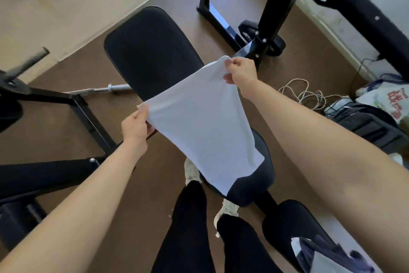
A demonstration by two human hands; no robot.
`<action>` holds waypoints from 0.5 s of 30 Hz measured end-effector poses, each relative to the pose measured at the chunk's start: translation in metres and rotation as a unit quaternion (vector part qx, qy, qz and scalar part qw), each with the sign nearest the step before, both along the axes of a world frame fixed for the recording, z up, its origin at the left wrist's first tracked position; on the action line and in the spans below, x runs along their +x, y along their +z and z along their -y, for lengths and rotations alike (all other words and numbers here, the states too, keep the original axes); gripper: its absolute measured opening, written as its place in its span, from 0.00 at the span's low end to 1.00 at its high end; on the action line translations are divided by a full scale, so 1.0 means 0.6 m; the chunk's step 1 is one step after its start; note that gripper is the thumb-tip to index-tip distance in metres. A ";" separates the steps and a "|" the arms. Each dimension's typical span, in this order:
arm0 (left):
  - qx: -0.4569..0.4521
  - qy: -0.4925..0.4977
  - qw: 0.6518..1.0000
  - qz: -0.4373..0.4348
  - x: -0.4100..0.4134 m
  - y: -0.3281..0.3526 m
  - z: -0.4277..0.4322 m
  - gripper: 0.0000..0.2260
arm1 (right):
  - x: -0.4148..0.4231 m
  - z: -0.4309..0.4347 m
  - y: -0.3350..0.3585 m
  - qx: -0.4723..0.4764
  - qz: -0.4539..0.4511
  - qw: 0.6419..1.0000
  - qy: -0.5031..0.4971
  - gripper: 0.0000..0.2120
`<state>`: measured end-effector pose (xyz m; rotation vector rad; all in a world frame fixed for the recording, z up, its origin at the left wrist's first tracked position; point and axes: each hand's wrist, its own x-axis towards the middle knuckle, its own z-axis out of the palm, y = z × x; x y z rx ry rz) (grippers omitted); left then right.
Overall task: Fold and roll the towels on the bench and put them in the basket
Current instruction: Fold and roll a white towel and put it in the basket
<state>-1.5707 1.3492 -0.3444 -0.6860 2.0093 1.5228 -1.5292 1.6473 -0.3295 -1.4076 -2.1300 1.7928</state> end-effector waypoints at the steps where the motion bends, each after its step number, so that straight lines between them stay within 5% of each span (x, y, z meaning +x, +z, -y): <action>1: -0.001 0.009 1.000 -0.001 -0.015 -0.007 -0.001 0.10 | -0.019 -0.003 -0.009 0.010 0.011 1.000 0.011 0.11; 10: -0.031 0.066 0.997 -0.033 -0.100 -0.063 -0.003 0.11 | -0.141 -0.007 -0.065 -0.001 0.034 0.999 0.030 0.07; 15: 0.042 0.142 0.989 -0.017 -0.096 -0.083 -0.008 0.15 | -0.115 -0.011 -0.107 -0.068 -0.065 0.995 0.035 0.26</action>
